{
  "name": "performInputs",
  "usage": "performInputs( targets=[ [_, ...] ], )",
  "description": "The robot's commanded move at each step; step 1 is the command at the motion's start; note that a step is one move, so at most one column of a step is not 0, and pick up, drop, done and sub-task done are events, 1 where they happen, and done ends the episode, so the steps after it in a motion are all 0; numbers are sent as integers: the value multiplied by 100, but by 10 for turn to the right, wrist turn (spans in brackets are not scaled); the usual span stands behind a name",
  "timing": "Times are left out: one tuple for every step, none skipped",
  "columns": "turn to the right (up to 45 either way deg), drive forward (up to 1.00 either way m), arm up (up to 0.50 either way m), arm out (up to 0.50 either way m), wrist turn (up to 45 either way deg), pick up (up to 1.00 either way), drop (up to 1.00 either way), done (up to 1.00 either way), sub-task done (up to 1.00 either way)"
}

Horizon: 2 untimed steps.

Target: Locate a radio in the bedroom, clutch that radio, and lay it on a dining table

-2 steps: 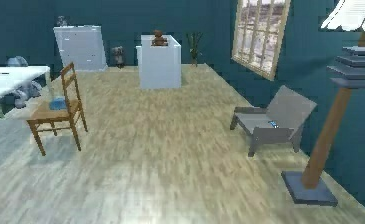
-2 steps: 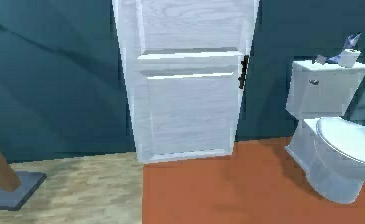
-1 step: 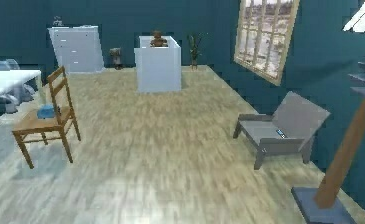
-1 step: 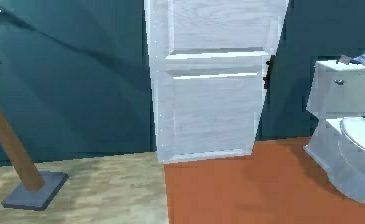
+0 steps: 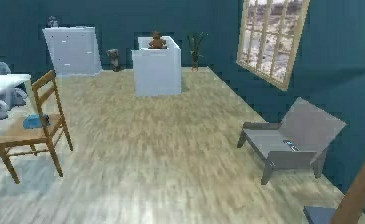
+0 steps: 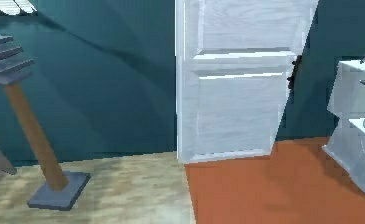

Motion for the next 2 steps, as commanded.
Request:
performInputs(
  targets=[
    [180, 0, 0, 0, 0, 0, 0, 0, 0],
    [0, 10, 0, 0, 0, 0, 0, 0, 0]
  ],
)
